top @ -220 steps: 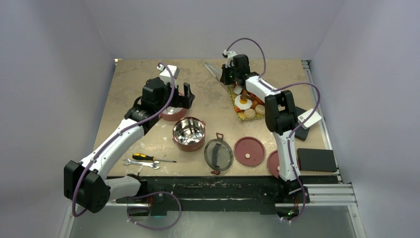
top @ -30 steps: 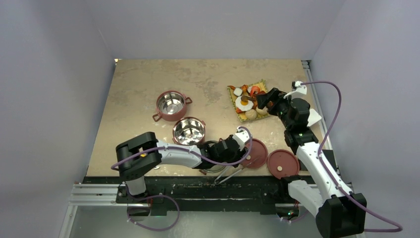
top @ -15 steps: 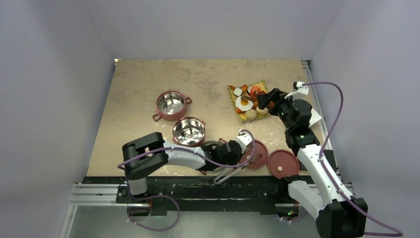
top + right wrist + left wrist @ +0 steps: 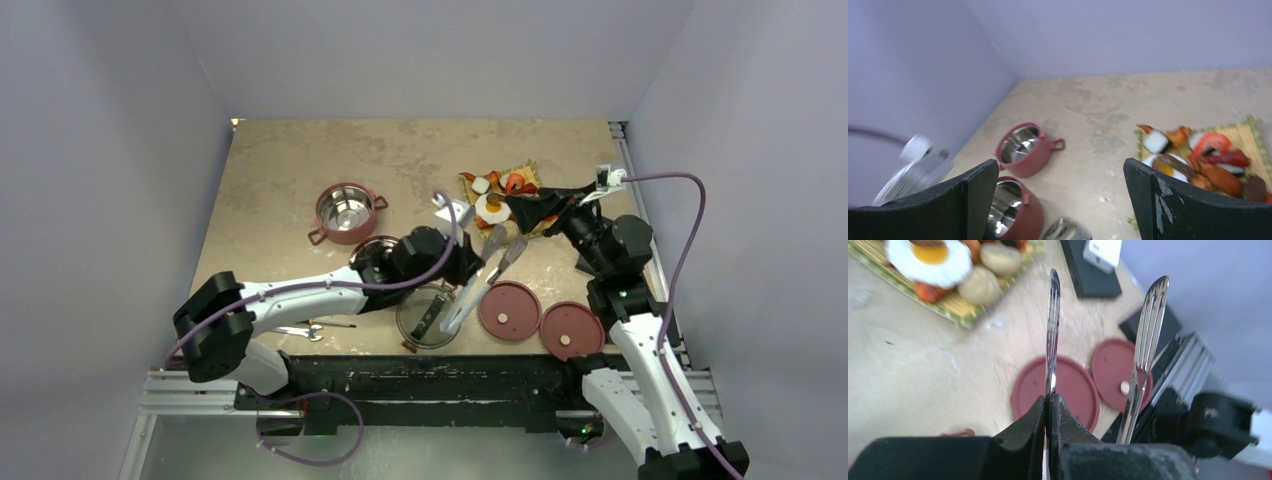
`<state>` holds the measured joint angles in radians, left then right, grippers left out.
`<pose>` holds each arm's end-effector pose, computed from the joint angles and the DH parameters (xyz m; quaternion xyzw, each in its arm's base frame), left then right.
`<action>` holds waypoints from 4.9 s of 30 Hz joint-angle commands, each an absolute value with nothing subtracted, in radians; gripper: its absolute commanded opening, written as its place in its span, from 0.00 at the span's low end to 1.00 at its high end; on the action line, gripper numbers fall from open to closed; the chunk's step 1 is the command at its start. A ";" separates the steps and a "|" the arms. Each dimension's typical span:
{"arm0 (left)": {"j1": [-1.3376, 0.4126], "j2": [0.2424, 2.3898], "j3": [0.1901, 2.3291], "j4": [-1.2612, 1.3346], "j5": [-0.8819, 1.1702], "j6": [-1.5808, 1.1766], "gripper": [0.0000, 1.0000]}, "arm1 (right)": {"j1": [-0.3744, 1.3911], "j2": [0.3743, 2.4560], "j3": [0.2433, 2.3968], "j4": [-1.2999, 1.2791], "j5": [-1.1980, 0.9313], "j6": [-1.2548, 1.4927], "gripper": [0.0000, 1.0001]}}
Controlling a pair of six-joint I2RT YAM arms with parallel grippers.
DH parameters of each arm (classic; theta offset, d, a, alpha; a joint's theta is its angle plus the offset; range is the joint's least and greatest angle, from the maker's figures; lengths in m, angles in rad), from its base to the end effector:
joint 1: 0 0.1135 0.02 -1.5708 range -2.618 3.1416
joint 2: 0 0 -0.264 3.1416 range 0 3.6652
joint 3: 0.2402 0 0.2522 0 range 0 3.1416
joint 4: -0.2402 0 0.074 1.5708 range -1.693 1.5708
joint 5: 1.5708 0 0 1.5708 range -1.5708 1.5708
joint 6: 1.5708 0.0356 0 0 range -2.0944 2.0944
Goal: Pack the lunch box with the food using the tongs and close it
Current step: Pick up the clamp at the center of the board, then adjust the clamp.
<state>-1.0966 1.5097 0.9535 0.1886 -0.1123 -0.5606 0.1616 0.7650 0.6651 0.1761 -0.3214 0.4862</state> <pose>0.1614 -0.3057 0.2593 0.1873 0.8022 -0.3852 0.4160 0.1825 0.0411 0.3398 -0.0074 0.6810 0.3335 0.6518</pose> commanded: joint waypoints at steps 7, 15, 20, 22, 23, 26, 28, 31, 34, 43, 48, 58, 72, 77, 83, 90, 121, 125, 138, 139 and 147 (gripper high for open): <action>-0.856 1.332 0.951 0.357 0.070 -0.739 0.00 | 0.156 0.728 0.683 0.530 -0.689 0.665 0.99; -0.776 1.204 0.896 0.574 0.139 -0.860 0.00 | 0.162 0.830 0.523 0.966 -0.880 0.929 0.99; -0.769 1.192 0.890 0.667 0.192 -0.908 0.00 | 0.238 0.885 0.519 1.057 -0.973 0.964 0.99; -0.768 1.192 0.884 0.706 0.206 -0.919 0.00 | 0.290 0.894 0.521 1.070 -0.968 0.962 0.99; -0.767 1.191 0.878 0.726 0.211 -0.925 0.00 | 0.310 0.896 0.520 1.070 -0.951 0.961 0.99; -0.766 1.191 0.848 0.810 0.229 -0.957 0.00 | 0.331 0.916 0.514 1.093 -0.918 0.979 0.99; -0.765 1.194 0.826 0.859 0.234 -0.975 0.00 | 0.341 0.939 0.515 1.134 -0.907 1.004 0.99; -0.766 1.202 0.805 0.911 0.235 -0.989 0.00 | 0.359 0.973 0.529 1.192 -0.891 1.028 0.99; -0.766 1.212 0.796 0.941 0.232 -0.996 0.00 | 0.379 0.991 0.548 1.206 -0.867 1.025 0.99; -0.767 1.230 0.793 0.941 0.222 -0.988 0.00 | 0.485 1.077 0.611 1.238 -0.820 1.016 0.96; -0.766 1.232 0.786 0.936 0.216 -0.976 0.00 | 0.515 1.103 0.633 1.271 -0.778 1.024 0.87; -0.766 1.250 0.786 0.943 0.223 -0.944 0.00 | 0.524 1.138 0.621 1.364 -0.729 1.094 0.47; -0.766 1.246 0.773 0.858 0.151 -0.805 0.00 | 0.531 1.115 0.659 1.152 -0.669 1.001 0.74; -0.765 1.252 0.759 0.885 0.135 -0.819 0.00 | 0.532 1.119 0.650 1.157 -0.666 0.997 0.57; -0.766 1.246 0.779 0.803 0.129 -0.786 0.06 | 0.532 1.096 0.637 1.115 -0.637 0.954 0.36; -0.757 1.182 0.821 0.569 0.075 -0.650 0.47 | 0.531 1.044 0.652 0.903 -0.563 0.843 0.34; -0.575 1.037 1.055 -0.177 -0.291 -0.181 0.84 | 0.187 1.130 0.855 -0.178 -0.214 0.441 0.23; -0.573 1.046 1.010 -0.181 -0.284 -0.141 0.84 | 0.172 1.200 0.858 -0.243 -0.179 0.435 0.22; -0.573 1.051 0.967 -0.183 -0.228 -0.160 0.84 | 0.173 1.272 0.853 -0.420 -0.101 0.460 0.31; -0.574 1.052 0.966 -0.183 -0.225 -0.161 0.84 | 0.174 1.267 0.854 -0.436 -0.105 0.461 0.32; -0.573 1.063 0.972 -0.192 -0.192 -0.172 0.84 | 0.188 1.270 0.877 -0.559 -0.143 0.449 0.40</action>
<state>-0.5777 1.0626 0.9627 -0.2043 -0.2226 -0.1719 0.1783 1.2873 0.8181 -0.4877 -0.1257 0.4541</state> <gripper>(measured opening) 0.841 0.391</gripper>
